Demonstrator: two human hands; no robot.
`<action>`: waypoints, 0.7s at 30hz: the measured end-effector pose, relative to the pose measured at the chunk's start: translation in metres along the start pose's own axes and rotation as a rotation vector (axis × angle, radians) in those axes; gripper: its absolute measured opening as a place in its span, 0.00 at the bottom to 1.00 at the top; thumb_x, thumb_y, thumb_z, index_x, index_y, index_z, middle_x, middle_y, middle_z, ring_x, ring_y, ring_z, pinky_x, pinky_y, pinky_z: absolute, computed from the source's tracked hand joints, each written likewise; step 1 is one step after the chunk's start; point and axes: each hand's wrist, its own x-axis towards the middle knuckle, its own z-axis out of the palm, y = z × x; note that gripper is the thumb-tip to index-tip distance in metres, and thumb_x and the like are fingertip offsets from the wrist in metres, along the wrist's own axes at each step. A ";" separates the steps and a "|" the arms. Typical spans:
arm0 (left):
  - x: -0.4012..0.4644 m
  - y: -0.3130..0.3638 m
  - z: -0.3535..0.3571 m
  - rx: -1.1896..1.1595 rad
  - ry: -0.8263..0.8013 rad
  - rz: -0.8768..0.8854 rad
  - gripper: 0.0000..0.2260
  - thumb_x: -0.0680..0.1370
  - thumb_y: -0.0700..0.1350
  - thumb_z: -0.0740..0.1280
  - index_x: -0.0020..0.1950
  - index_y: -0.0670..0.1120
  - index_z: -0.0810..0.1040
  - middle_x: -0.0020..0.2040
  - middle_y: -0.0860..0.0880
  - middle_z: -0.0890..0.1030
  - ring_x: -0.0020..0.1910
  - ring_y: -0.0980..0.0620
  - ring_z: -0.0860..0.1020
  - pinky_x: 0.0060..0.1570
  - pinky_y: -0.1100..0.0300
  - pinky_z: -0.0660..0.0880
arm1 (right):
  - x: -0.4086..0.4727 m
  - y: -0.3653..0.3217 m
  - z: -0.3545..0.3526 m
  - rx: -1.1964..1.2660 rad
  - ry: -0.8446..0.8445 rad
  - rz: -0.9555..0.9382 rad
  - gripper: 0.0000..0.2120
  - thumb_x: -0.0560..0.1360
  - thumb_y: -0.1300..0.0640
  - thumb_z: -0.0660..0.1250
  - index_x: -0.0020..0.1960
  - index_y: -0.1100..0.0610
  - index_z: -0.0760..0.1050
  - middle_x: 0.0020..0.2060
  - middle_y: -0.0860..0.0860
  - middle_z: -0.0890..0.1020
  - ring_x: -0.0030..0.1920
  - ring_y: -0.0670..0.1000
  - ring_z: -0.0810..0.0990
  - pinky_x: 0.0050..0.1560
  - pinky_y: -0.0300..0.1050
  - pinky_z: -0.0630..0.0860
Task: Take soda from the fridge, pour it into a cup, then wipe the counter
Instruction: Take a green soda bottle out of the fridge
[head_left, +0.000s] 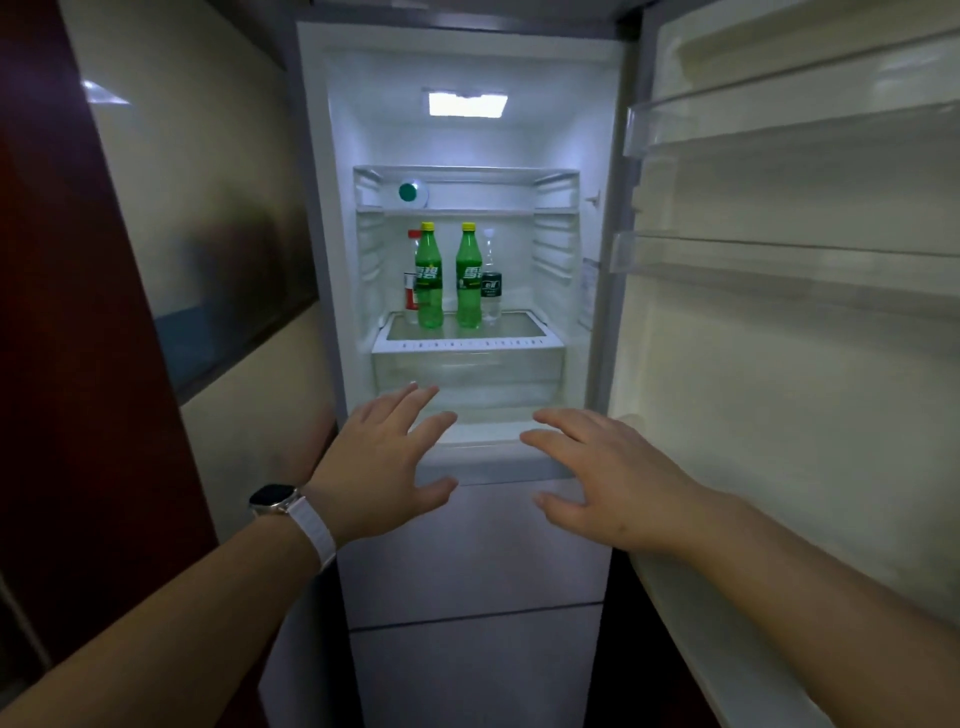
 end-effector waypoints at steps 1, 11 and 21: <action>0.002 -0.006 0.003 -0.008 0.000 -0.005 0.32 0.71 0.66 0.59 0.69 0.51 0.72 0.72 0.43 0.70 0.71 0.42 0.68 0.66 0.43 0.67 | 0.006 -0.001 0.000 -0.013 0.000 -0.001 0.30 0.75 0.37 0.61 0.75 0.45 0.61 0.75 0.45 0.60 0.74 0.48 0.59 0.71 0.48 0.59; 0.031 -0.046 0.029 -0.005 0.011 -0.030 0.31 0.70 0.65 0.60 0.68 0.50 0.74 0.71 0.43 0.72 0.70 0.42 0.70 0.64 0.44 0.69 | 0.064 0.020 0.013 -0.017 0.008 -0.013 0.31 0.73 0.35 0.56 0.74 0.45 0.60 0.75 0.45 0.61 0.73 0.48 0.60 0.71 0.48 0.60; 0.106 -0.086 0.084 0.042 -0.061 -0.069 0.33 0.71 0.68 0.58 0.72 0.53 0.69 0.74 0.44 0.67 0.73 0.43 0.66 0.67 0.43 0.67 | 0.161 0.075 0.043 0.014 0.016 -0.071 0.31 0.75 0.37 0.59 0.75 0.44 0.58 0.76 0.47 0.59 0.74 0.50 0.59 0.72 0.53 0.60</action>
